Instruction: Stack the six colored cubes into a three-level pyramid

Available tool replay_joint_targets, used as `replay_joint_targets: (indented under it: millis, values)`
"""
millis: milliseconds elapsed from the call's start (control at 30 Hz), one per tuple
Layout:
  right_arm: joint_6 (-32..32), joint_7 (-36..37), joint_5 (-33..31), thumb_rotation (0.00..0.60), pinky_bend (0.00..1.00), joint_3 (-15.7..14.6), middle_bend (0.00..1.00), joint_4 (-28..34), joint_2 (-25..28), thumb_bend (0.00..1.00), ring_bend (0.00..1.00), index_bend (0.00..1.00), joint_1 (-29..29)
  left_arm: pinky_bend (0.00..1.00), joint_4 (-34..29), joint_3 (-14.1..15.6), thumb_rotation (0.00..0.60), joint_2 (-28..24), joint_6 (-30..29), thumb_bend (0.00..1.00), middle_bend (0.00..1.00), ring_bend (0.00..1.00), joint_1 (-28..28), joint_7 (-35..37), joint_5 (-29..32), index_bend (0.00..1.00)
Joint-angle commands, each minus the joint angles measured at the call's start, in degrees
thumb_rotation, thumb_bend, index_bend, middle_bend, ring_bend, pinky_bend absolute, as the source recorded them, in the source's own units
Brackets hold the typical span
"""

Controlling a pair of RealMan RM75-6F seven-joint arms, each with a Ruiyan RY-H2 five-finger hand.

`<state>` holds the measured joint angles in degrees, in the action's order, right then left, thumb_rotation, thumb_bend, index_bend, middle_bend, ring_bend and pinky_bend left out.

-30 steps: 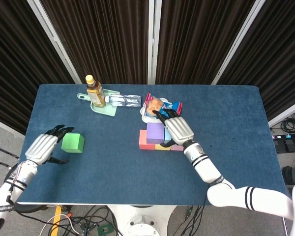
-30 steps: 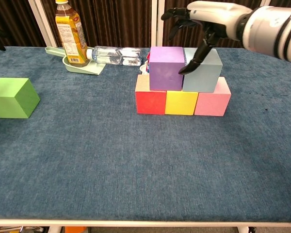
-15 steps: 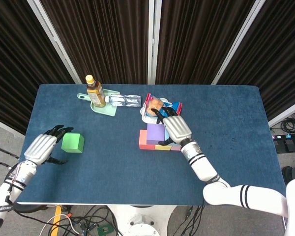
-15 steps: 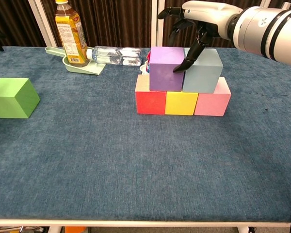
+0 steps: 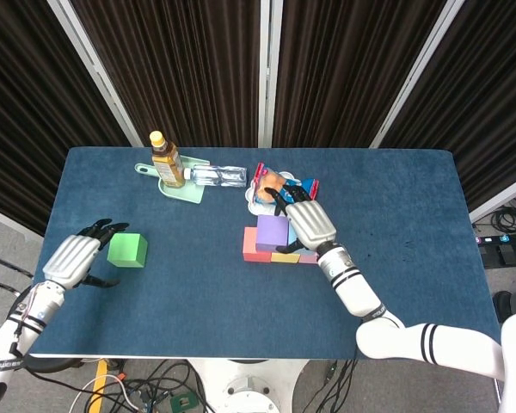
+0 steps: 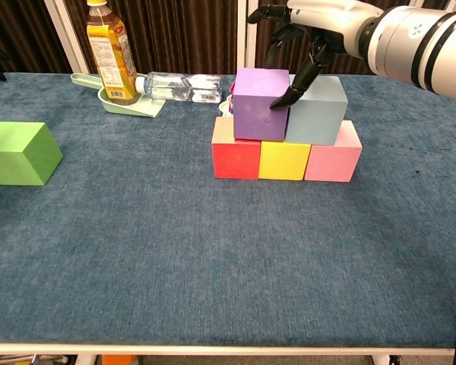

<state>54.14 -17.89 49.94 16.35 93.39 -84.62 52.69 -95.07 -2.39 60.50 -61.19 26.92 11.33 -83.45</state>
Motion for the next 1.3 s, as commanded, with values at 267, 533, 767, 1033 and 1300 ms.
replay_joint_targets:
  millis: [267, 533, 767, 1033, 1300]
  values:
    - [-0.5, 0.9, 0.8, 0.600, 0.00, -0.2, 0.41, 0.0, 0.7, 0.04, 0.00, 0.00, -0.2, 0.21, -0.1, -0.1, 0.600, 0.1, 0.4, 0.00, 0.15, 0.06, 0.2, -0.4, 0.1, 0.11]
    - [-2.5, 3.7, 2.3, 0.600, 0.00, -0.3, 0.41, -1.4, 1.0, 0.04, 0.00, 0.00, -0.2, 0.21, -0.2, -0.1, 0.600, 0.1, 0.4, 0.00, 0.15, 0.06, 0.2, -0.6, 0.2, 0.11]
    - [-3.3, 5.3, 3.7, 0.600, 0.00, -0.4, 0.41, -2.5, 1.0, 0.05, 0.00, 0.00, -0.2, 0.21, 0.0, -0.2, 0.600, 0.2, 0.2, 0.00, 0.15, 0.06, 0.2, -0.6, 0.1, 0.11]
    - [-3.7, 6.0, 4.5, 0.600, 0.00, -0.7, 0.41, -3.1, 0.9, 0.05, 0.00, 0.00, -0.2, 0.21, 0.3, 0.0, 0.600, 0.3, 0.1, 0.00, 0.15, 0.06, 0.0, -0.1, 0.0, 0.11]
    - [-3.6, 5.9, 4.3, 0.600, 0.00, -0.9, 0.41, -3.4, 0.7, 0.05, 0.00, 0.00, -0.2, 0.21, 0.5, 0.0, 0.600, 0.5, 0.2, 0.00, 0.15, 0.06, 0.1, -0.3, 0.0, 0.11]
